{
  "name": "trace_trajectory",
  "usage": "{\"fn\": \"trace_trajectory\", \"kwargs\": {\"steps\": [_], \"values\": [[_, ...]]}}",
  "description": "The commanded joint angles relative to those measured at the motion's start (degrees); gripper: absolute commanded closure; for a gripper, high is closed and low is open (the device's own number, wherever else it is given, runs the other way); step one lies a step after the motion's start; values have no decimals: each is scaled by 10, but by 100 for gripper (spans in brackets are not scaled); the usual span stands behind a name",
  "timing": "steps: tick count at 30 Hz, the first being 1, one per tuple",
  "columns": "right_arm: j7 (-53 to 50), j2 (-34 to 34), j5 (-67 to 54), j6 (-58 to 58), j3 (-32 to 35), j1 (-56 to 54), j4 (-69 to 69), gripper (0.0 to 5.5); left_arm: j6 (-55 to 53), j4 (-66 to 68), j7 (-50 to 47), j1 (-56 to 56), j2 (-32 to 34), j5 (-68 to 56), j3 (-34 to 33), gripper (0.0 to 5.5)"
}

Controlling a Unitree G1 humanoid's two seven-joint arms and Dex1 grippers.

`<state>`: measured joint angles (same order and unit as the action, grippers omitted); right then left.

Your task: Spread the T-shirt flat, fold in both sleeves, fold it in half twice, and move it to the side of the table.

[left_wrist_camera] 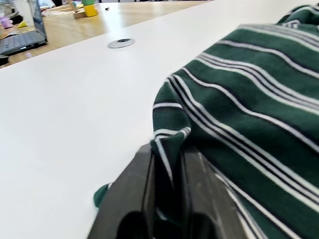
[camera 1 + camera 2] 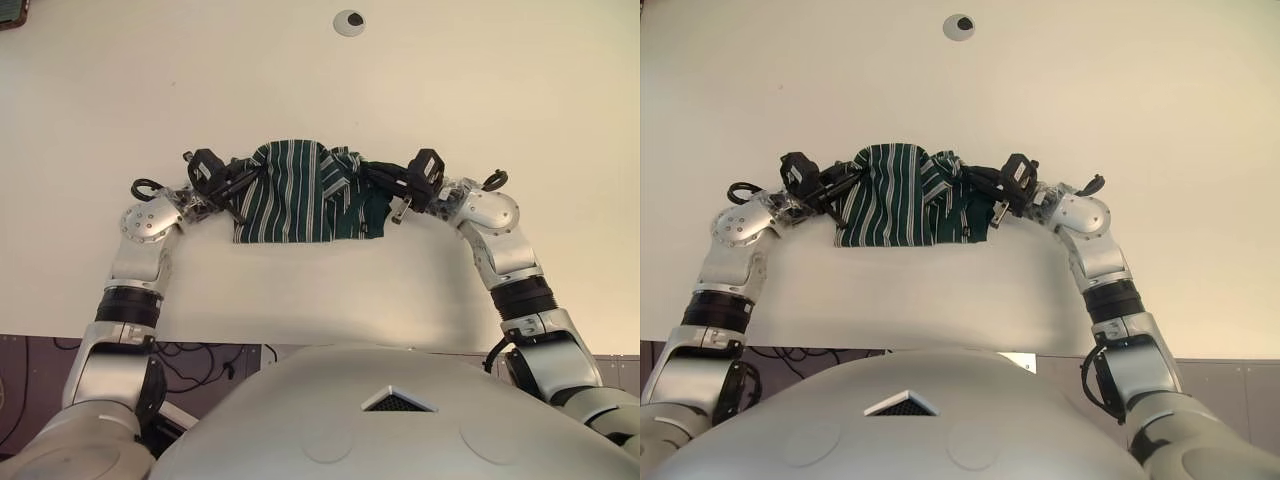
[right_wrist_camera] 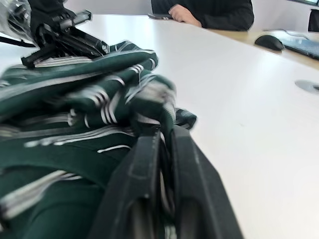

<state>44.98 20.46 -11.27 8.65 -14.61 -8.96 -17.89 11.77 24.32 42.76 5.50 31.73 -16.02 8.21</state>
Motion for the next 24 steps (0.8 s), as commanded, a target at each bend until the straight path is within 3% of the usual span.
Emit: {"fn": "trace_trajectory", "kwargs": {"steps": [1,7,10,13,15,20,24], "values": [[-7,-21,-1,-10,17,-22,-21,451,-15,37,-7,1,-8,17,-23,444],[-20,-45,-22,-16,54,-36,-18,358,-94,-3,35,6,-35,-79,-89,358],[-26,-81,-47,20,66,-34,46,300,-167,-37,55,0,-42,-143,-128,307],[-49,-126,-3,113,30,-41,100,258,-216,-40,72,-3,-39,-187,-168,267],[-58,-160,62,164,-36,-51,109,235,-240,-40,81,-9,-37,-211,-197,233],[-167,-230,274,147,-166,-127,-89,235,-259,50,4,23,-38,-194,-250,178],[-278,-224,348,94,-172,-176,-308,235,-163,33,-8,34,-82,-232,-327,178]]}}
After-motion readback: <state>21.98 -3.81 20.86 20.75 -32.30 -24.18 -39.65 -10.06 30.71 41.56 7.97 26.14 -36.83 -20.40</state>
